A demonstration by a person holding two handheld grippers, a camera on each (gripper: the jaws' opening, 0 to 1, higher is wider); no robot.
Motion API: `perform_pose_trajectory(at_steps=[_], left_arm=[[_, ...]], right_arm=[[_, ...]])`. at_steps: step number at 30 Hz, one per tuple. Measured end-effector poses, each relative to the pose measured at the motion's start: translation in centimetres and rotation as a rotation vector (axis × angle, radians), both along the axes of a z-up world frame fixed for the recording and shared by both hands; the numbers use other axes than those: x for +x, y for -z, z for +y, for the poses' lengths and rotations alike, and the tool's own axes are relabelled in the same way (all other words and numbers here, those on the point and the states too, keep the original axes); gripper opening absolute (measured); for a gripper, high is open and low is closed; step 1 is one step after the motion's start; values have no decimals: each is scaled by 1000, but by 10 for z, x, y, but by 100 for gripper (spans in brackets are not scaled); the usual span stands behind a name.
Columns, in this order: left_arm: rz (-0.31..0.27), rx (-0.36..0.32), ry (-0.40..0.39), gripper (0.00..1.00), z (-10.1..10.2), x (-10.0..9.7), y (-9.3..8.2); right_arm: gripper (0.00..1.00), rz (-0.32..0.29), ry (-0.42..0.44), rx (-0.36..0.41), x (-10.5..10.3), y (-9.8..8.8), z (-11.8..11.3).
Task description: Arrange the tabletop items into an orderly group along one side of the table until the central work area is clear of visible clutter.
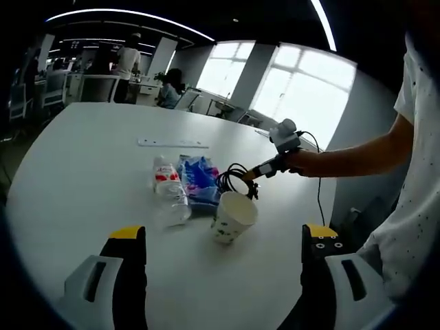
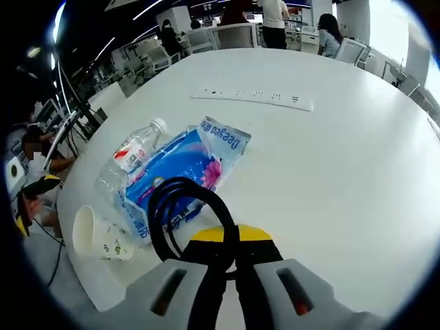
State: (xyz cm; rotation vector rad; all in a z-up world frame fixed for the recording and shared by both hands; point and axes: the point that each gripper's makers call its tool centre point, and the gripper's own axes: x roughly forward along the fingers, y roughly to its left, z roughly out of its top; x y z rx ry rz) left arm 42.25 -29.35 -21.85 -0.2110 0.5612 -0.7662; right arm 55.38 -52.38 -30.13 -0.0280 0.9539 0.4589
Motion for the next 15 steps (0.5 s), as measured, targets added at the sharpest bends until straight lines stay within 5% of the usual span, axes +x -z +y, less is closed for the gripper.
perform_pose_trajectory(at_steps=[15], left_arm=[[-16,8,28,96,-11,1,-9]], right_arm=[[0,-30,18,39,-7,-20,-7]])
